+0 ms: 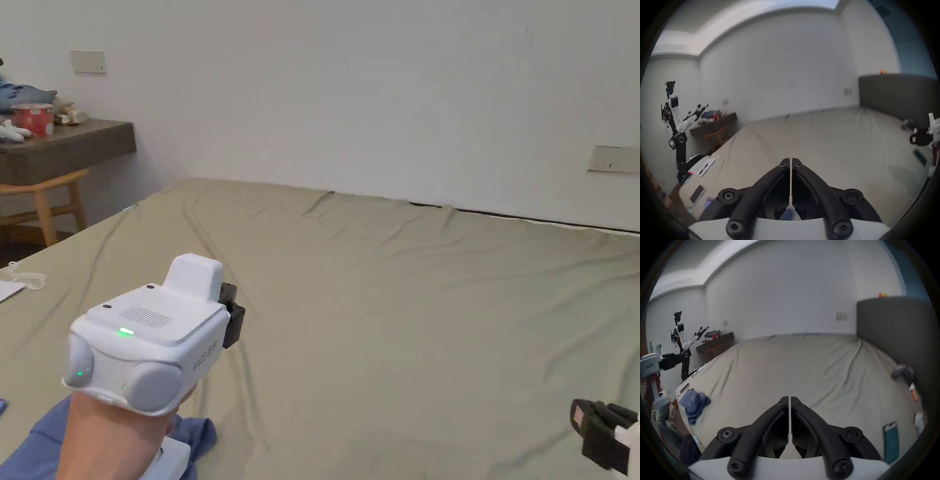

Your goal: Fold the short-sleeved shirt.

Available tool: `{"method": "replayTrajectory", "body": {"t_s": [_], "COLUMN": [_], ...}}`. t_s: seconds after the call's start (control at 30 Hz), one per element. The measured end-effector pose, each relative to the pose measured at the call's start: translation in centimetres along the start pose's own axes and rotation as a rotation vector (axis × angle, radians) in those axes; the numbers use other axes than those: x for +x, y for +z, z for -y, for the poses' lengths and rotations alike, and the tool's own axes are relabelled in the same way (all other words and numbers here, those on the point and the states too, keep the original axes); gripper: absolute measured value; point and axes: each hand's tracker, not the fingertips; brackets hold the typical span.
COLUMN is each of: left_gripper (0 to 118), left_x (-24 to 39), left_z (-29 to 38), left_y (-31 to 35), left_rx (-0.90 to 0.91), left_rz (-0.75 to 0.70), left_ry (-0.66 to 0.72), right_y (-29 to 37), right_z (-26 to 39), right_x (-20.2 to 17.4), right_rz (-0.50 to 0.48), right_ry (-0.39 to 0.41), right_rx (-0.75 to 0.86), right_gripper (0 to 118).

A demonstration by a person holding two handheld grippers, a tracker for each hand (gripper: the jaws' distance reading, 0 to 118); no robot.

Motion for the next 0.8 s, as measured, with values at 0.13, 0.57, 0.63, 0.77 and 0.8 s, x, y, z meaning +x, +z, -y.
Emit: {"method": "replayTrajectory", "body": {"t_s": [0.13, 0.57, 0.63, 0.77, 0.8], "left_gripper": [0, 0, 0, 9, 18], "left_x": [4.0, 10.2, 9.8, 10.0, 9.7], "left_z": [-3.2, -3.5, -3.3, -3.0, -3.2], "left_y": [-0.1, -1.0, -1.0, -1.1, -1.0], "left_rx": [0.061, 0.065, 0.07, 0.047, 0.055], "left_rz": [0.126, 0.133, 0.148, 0.143, 0.139], "left_ry": [0.014, 0.006, 0.076, -0.008, 0.009], "right_y": [2.0, 4.3, 4.0, 3.6, 3.5], "right_z": [-3.4, -5.9, -5.7, -5.4, -5.4], "right_x": [0.9, 2.2, 1.9, 1.4, 1.2], "right_rz": [0.076, 0.165, 0.166, 0.148, 0.154], "right_ry": [0.012, 0.005, 0.001, 0.014, 0.019], "right_rx": [0.098, 0.24, 0.237, 0.209, 0.212], "right_gripper": [3, 10, 27, 29, 36]}}
